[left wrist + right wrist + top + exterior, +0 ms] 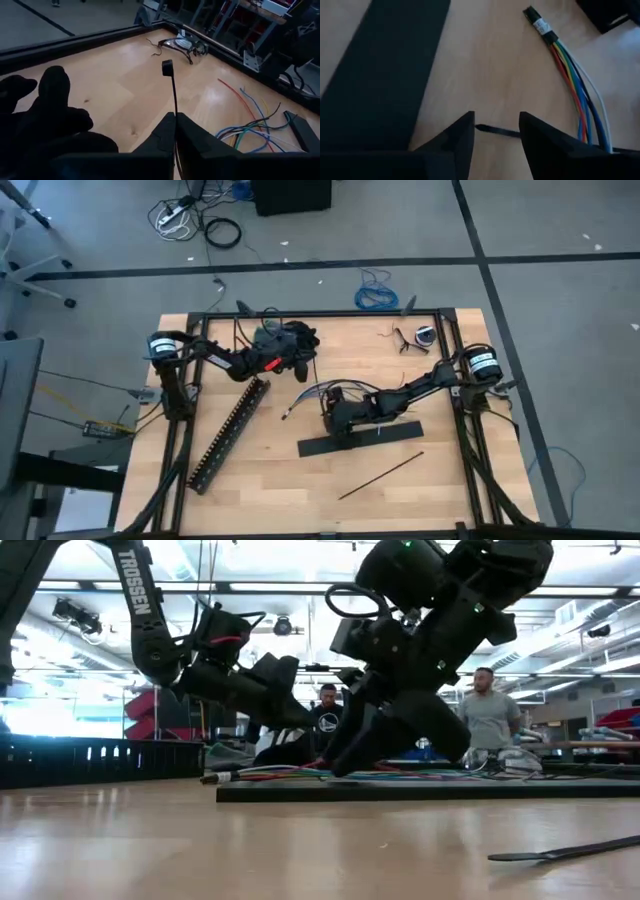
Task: Ziptie cables
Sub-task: Wrap the black zip tie on the cable wires
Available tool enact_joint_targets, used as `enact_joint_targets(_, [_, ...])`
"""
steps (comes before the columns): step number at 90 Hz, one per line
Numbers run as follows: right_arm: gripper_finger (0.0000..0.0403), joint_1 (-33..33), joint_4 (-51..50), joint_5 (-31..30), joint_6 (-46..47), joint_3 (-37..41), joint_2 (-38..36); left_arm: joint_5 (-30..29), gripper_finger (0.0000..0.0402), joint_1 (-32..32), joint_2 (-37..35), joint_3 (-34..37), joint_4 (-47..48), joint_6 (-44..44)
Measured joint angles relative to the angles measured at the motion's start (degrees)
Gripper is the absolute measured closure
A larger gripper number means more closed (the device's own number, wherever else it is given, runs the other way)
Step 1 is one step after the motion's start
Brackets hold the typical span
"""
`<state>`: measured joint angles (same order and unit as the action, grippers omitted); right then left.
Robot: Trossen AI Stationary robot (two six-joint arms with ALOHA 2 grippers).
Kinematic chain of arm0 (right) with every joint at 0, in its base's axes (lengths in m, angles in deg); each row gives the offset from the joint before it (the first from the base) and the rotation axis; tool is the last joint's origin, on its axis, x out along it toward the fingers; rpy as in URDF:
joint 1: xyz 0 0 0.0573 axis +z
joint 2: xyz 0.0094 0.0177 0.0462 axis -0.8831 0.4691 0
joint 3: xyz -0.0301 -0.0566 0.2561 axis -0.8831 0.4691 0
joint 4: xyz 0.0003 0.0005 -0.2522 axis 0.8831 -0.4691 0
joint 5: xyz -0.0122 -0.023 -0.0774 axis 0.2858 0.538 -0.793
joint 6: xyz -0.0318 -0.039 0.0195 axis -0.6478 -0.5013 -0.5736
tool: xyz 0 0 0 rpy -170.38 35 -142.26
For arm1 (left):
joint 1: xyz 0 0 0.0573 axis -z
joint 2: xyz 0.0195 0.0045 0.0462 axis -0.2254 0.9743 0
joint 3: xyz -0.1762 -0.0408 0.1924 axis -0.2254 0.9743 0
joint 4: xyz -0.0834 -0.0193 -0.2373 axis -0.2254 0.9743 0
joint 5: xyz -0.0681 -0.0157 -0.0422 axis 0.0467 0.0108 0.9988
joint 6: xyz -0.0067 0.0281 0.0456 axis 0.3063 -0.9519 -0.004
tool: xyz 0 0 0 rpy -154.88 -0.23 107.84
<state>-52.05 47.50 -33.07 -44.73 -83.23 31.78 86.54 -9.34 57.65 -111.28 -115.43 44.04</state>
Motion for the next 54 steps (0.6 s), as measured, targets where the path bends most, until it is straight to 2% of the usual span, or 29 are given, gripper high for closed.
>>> enact_joint_targets(27, [0.0255,-1.0,-1.9,2.7,1.6,0.0,0.0,0.0,0.0401,0.0,0.0,0.0,-0.1,-0.1])
enact_joint_targets(45, [0.0255,1.2,-3.3,2.6,2.9,0.0,0.1,0.0,0.0401,0.0,0.0,0.0,-0.1,-0.1])
enact_joint_targets(54, [0.0255,1.4,-3.2,0.6,2.8,0.0,0.1,0.0,0.0401,0.0,0.0,0.0,-0.1,-0.2])
